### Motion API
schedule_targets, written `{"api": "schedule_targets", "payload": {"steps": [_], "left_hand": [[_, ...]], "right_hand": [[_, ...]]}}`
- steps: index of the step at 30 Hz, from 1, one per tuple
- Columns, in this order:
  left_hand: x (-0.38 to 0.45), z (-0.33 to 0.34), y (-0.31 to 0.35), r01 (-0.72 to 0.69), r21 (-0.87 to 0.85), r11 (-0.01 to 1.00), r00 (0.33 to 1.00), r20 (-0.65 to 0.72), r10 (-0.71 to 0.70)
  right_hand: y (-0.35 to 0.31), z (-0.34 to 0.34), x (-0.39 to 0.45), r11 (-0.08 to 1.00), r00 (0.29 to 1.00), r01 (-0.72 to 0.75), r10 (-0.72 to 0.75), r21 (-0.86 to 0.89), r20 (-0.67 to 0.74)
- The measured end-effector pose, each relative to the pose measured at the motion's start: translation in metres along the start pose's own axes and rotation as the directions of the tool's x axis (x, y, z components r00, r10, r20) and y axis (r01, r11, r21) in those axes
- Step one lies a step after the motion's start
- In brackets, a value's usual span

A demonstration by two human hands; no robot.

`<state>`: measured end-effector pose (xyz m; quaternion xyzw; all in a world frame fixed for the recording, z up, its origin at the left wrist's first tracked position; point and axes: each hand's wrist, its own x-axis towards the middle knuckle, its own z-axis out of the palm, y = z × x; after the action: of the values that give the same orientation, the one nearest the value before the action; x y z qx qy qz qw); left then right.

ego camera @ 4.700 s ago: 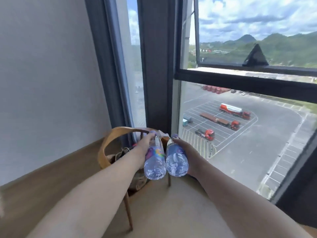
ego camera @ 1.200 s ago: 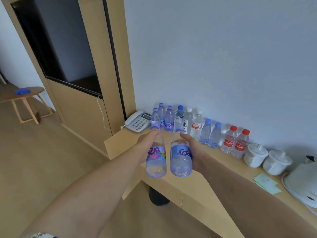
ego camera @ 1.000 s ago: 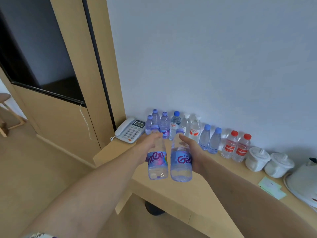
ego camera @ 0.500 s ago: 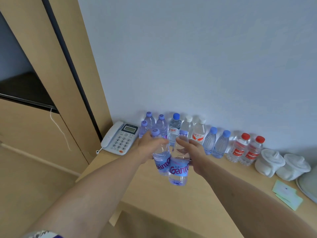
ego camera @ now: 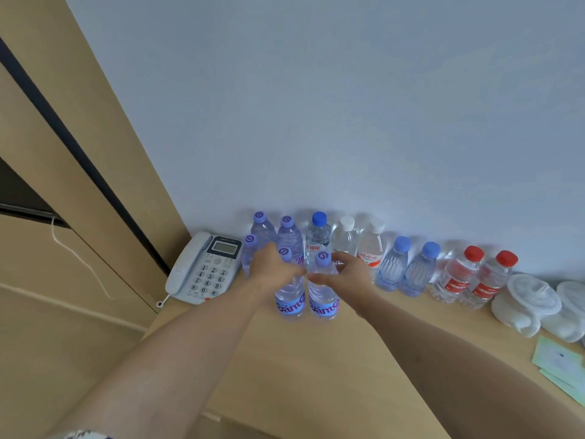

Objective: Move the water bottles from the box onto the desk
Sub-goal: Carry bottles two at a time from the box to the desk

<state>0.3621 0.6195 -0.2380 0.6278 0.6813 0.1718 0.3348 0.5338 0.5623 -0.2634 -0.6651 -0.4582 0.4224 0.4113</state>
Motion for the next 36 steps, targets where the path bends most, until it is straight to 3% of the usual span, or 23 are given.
{"api": "schedule_targets", "payload": {"steps": [4,11,22,36], "left_hand": [[0.014,0.003,-0.003,-0.053,0.092,0.994,0.998,-0.013,0.054],[0.029,-0.002,-0.007,-0.13,0.074,0.989,0.991,0.013,0.13],[0.04,-0.023,-0.005,-0.235,0.131,0.963,0.96,0.183,0.21],[0.052,-0.019,0.005,-0.214,0.149,0.965,0.971,0.138,0.194]], "right_hand": [[-0.004,0.006,0.01,0.993,1.0,-0.025,0.026,-0.112,0.012],[-0.013,0.013,0.019,0.97,0.998,-0.036,0.025,-0.241,-0.051],[-0.022,0.037,0.023,0.988,0.979,-0.035,0.003,-0.153,-0.205],[-0.02,0.037,0.03,0.991,0.971,-0.058,0.029,-0.118,-0.237]]}}
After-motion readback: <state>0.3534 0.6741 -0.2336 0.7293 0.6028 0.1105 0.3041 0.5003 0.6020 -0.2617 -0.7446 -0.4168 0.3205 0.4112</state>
